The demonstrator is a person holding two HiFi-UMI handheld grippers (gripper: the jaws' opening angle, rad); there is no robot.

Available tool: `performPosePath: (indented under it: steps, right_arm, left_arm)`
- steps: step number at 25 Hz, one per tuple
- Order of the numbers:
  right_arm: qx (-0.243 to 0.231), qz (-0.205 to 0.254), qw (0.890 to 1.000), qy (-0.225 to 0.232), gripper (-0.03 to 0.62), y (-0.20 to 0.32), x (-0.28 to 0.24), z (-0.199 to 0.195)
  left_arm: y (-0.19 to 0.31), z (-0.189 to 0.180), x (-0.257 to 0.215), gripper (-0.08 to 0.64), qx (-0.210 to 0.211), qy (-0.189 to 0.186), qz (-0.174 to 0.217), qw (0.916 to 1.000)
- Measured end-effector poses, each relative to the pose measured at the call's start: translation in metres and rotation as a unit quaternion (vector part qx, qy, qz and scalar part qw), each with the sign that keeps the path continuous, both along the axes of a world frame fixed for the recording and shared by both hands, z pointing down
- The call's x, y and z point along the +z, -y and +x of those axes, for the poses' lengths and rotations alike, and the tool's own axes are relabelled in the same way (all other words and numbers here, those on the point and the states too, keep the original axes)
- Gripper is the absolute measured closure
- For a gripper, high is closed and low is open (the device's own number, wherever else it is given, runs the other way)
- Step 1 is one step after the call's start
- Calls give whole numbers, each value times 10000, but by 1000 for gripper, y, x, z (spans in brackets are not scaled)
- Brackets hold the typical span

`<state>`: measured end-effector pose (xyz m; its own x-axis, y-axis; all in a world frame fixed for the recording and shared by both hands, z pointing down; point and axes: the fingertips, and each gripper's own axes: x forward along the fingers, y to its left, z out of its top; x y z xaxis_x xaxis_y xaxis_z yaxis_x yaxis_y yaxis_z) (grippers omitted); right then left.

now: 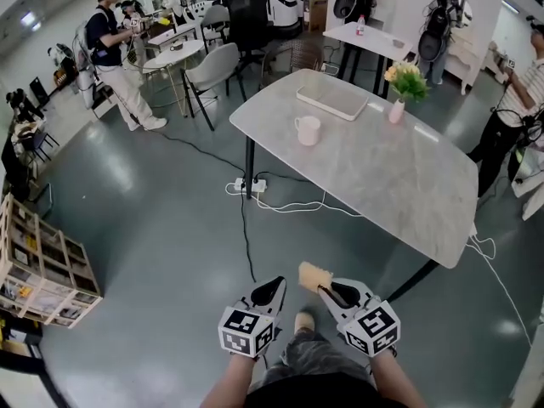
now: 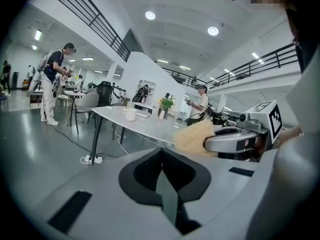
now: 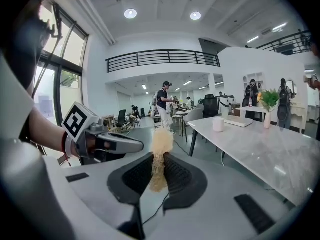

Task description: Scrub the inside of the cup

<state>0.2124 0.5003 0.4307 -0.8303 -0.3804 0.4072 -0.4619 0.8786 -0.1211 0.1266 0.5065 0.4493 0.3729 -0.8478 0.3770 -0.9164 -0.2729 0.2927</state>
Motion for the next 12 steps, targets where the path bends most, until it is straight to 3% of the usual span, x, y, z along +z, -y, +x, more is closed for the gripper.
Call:
performPosePath:
  steps: [12]
  right_arm:
    - [-204,-129,9995,215,532,100,-3,4]
  left_arm:
    - [93,6,-10,546,-110,211,-14,9997]
